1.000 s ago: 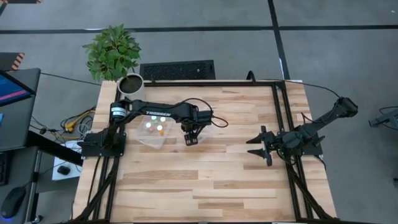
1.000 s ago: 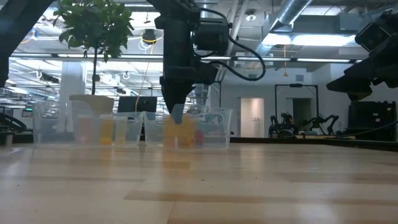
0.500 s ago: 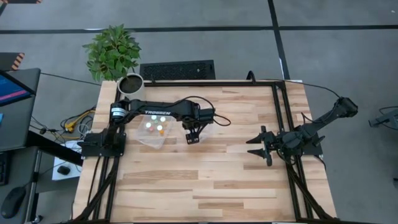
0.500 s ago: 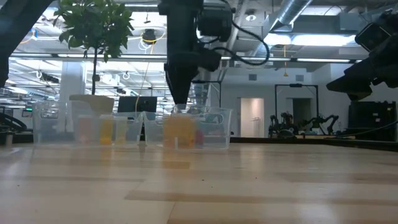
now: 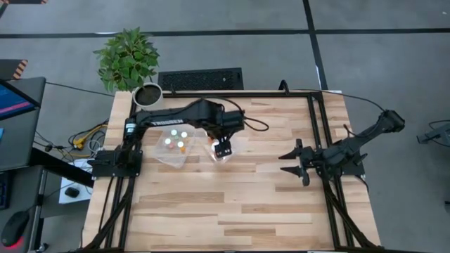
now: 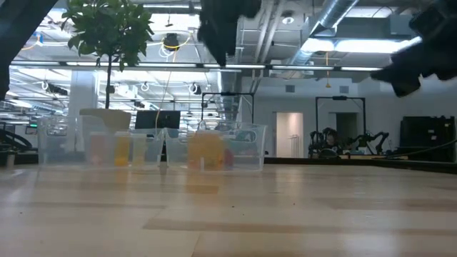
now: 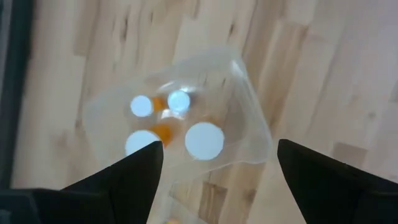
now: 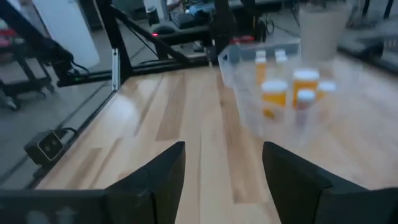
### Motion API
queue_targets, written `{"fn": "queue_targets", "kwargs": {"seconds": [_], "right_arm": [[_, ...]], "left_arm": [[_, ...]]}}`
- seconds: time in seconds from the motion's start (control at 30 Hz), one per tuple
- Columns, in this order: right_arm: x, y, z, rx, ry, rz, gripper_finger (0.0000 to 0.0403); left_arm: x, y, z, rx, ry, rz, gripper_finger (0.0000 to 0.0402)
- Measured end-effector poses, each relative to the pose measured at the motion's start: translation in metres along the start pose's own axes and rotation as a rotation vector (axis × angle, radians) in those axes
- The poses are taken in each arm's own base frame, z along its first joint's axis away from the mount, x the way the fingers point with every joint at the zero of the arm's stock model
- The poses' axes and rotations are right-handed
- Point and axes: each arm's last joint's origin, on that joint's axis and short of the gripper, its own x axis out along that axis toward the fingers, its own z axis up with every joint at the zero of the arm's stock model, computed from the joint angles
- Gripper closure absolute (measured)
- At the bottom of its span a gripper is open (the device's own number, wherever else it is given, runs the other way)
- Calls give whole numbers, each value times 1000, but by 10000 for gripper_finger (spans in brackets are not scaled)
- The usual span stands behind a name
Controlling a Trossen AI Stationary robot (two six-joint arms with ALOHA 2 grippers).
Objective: Pick and place medicine bottles into bin by pill shape (circle, oval)
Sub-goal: Return to Home Position
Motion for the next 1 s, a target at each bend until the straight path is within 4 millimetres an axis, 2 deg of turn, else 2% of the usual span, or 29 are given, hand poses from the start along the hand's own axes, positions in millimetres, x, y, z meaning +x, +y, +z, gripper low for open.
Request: {"fn": "queue_targets", "kwargs": {"seconds": [0.13,0.2,0.3,0.4,0.5,0.63,0.67,0.73,0.83,1.0], "right_arm": [[-3,3,19,-112,-5,1,177],[-6,5,31,-127,-9,1,177],[-11,6,50,-116,-42,-29,177],[-21,4,70,-114,-81,-56,177],[-38,-3,86,-83,-136,-78,177],[-65,-16,92,-30,-215,-101,177],[-72,-20,90,-18,-235,-105,177],[-72,-22,87,-16,-219,-140,177],[-72,-24,83,-22,-171,-181,177],[-65,-25,73,7,-152,-217,177]], "left_arm": [[-40,-5,-5,27,-41,-17,90],[-54,-6,-7,24,-82,-14,90],[-73,-2,-21,14,-121,30,90],[-102,2,-37,15,-195,66,90],[-138,3,-54,32,-344,46,90],[-193,4,-90,48,-576,-10,90],[-200,2,-99,55,-611,-8,90],[-209,-2,-116,59,-678,-5,90],[-206,-5,-141,19,-720,18,90],[-177,-3,-178,-88,-805,3,90]]}}
